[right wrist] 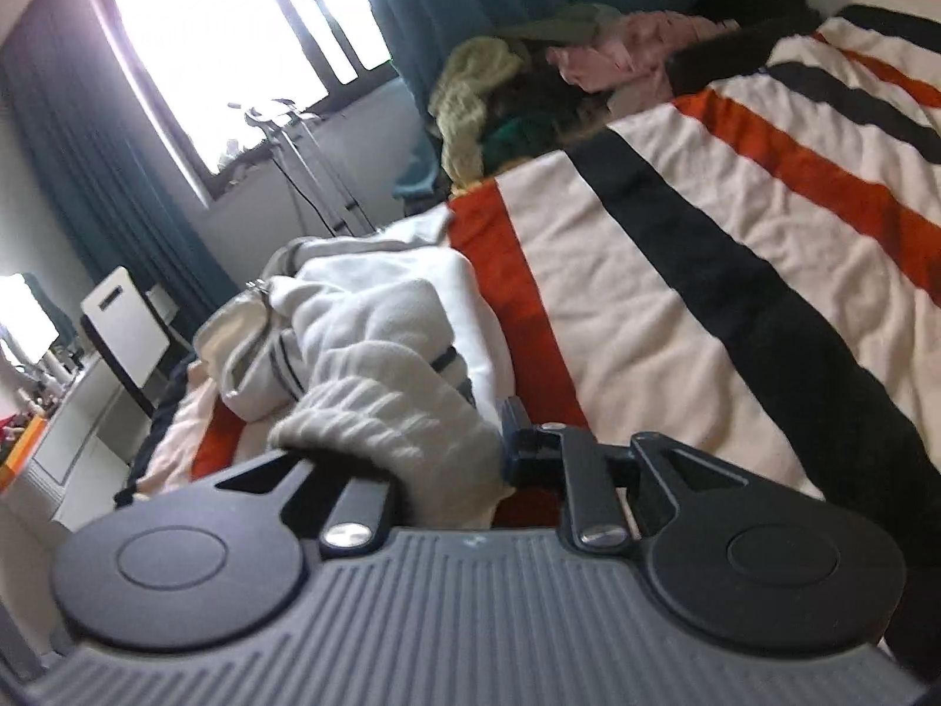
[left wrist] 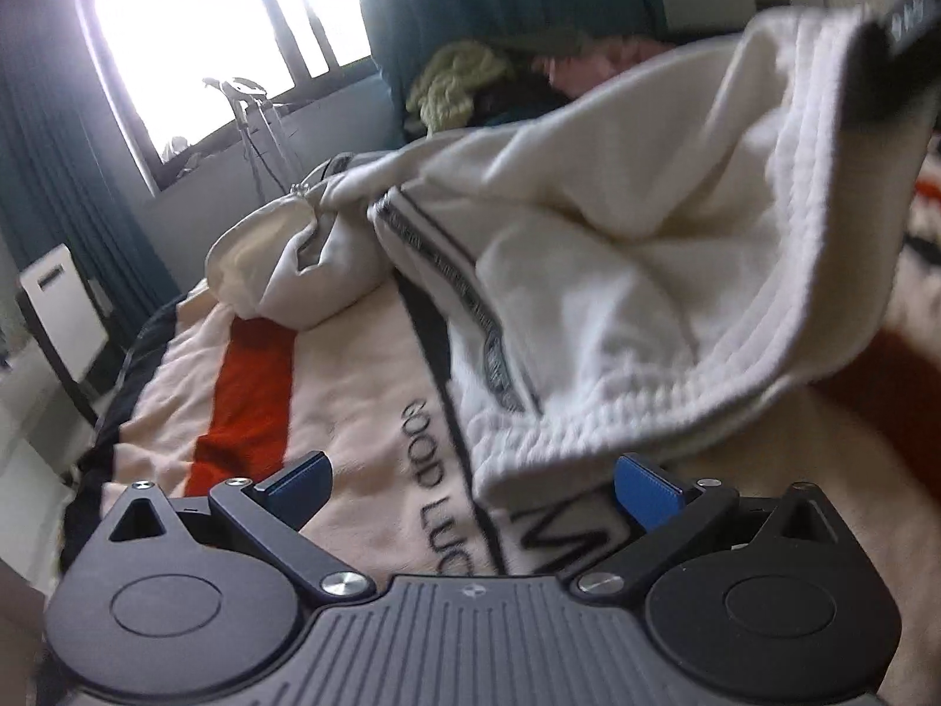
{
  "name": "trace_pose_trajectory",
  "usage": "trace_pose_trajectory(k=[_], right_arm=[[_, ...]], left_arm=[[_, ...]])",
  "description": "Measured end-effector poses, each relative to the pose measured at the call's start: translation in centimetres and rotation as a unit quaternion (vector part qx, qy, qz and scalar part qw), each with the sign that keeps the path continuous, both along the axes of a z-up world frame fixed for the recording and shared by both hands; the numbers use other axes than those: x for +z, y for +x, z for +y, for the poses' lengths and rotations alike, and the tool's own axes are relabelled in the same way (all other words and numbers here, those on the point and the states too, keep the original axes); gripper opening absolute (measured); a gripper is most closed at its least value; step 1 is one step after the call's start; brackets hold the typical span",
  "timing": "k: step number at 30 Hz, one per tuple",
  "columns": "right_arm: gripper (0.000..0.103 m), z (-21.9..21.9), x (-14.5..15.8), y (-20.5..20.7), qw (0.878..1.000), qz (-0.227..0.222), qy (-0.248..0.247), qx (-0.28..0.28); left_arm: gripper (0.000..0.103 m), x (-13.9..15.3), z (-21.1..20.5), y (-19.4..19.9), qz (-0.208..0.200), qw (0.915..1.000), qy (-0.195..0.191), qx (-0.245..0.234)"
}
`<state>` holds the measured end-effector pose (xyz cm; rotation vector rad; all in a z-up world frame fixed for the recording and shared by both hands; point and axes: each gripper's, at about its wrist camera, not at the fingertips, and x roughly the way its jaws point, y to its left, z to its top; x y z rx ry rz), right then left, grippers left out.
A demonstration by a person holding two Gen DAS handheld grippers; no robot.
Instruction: Fold clothes
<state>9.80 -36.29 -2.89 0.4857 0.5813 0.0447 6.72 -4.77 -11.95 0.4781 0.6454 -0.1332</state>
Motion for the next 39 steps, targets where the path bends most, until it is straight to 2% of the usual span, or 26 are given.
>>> trace_pose_trajectory(k=[1,3,4,5,6,9,10,12,14,16,18,21,24,25,26,28,29,32,33,34,36,37,39], right_arm=[[0.026,0.1,-0.1,0.0,1.0,0.009,-0.007,-0.005],[0.037,0.0,-0.4,0.1,0.999,0.022,-0.024,-0.012],[0.044,-0.1,-0.5,0.3,0.999,0.026,-0.033,-0.014],[0.059,-0.3,-0.6,0.6,0.999,0.029,-0.037,-0.013],[0.068,-0.3,-0.9,0.8,0.999,0.034,-0.039,-0.013],[0.069,-0.8,-1.7,1.2,0.998,0.051,-0.037,-0.013],[0.069,-1.0,-2.0,1.5,0.998,0.057,-0.028,-0.016],[0.07,-1.4,-2.4,1.7,0.998,0.064,-0.017,-0.02],[0.07,-1.5,-2.7,1.8,0.997,0.069,-0.012,-0.021],[0.07,-1.6,-2.9,1.9,0.997,0.072,-0.007,-0.02],[0.07,-1.5,-3.1,2.0,0.997,0.078,-0.002,-0.014],[0.07,-0.6,-3.3,2.0,0.996,0.084,-0.013,0.016],[0.07,0.9,-2.8,1.6,0.995,0.064,-0.021,0.067],[0.07,1.6,-2.4,1.3,0.994,0.052,-0.023,0.09],[0.07,2.2,-2.0,1.1,0.992,0.042,-0.026,0.114],[0.07,2.8,-1.4,0.7,0.988,0.026,-0.007,0.151],[0.07,2.9,-1.2,0.5,0.986,0.02,0.01,0.167],[0.07,3.2,-0.5,0.1,0.975,0.002,0.063,0.214],[0.07,3.3,-0.3,0.0,0.97,-0.004,0.081,0.229],[0.07,3.4,-0.1,-0.1,0.965,-0.01,0.102,0.242],[0.07,2.7,0.1,0.0,0.956,-0.014,0.157,0.246],[0.07,2.4,0.1,0.1,0.956,-0.016,0.167,0.24],[0.069,2.2,0.1,0.5,0.965,-0.01,0.152,0.212]], left_arm=[[0.103,-0.3,-0.1,0.2,-0.001,0.9999,0.012,0.003],[0.1,-0.8,-0.3,0.7,-0.004,0.9995,0.029,0.01],[0.096,-1.1,-0.2,1.2,-0.003,0.9993,0.033,0.016],[0.09,-1.3,-0.2,1.8,-0.005,0.999,0.036,0.025],[0.087,-1.4,-0.1,2.3,-0.009,0.9989,0.032,0.032],[0.072,-1.2,0.1,3.4,-0.022,0.9988,0.004,0.044],[0.064,-1.1,0.1,3.7,-0.027,0.9985,-0.006,0.047],[0.057,-0.6,0.3,3.8,-0.05,0.997,-0.034,0.048],[0.037,0.0,0.6,3.7,-0.074,0.9942,-0.062,0.049],[0.021,1.3,1.7,3.9,-0.089,0.9872,-0.116,0.063],[0.012,3.0,3.6,3.8,-0.108,0.9744,-0.177,0.088],[0.01,5.4,7.0,3.9,-0.115,0.9483,-0.264,0.133],[0.01,7.1,11.4,5.4,-0.083,0.9127,-0.359,0.176],[0.01,7.4,13.0,6.1,-0.065,0.9007,-0.385,0.19],[0.01,7.4,14.3,6.8,-0.048,0.8924,-0.4,0.203],[0.01,6.9,16.9,8.3,-0.008,0.883,-0.413,0.223],[0.01,6.4,18.1,9.2,0.011,0.8816,-0.414,0.225],[0.01,4.9,21.0,10.3,0.032,0.8888,-0.407,0.209],[0.01,4.3,21.7,10.2,0.036,0.8861,-0.414,0.206],[0.01,3.6,22.4,10.2,0.04,0.8819,-0.423,0.204],[0.011,2.4,23.6,10.2,0.051,0.8666,-0.451,0.206],[0.012,1.8,24.2,10.2,0.058,0.8581,-0.466,0.208],[0.014,1.2,25.2,10.5,0.064,0.8443,-0.489,0.209]])
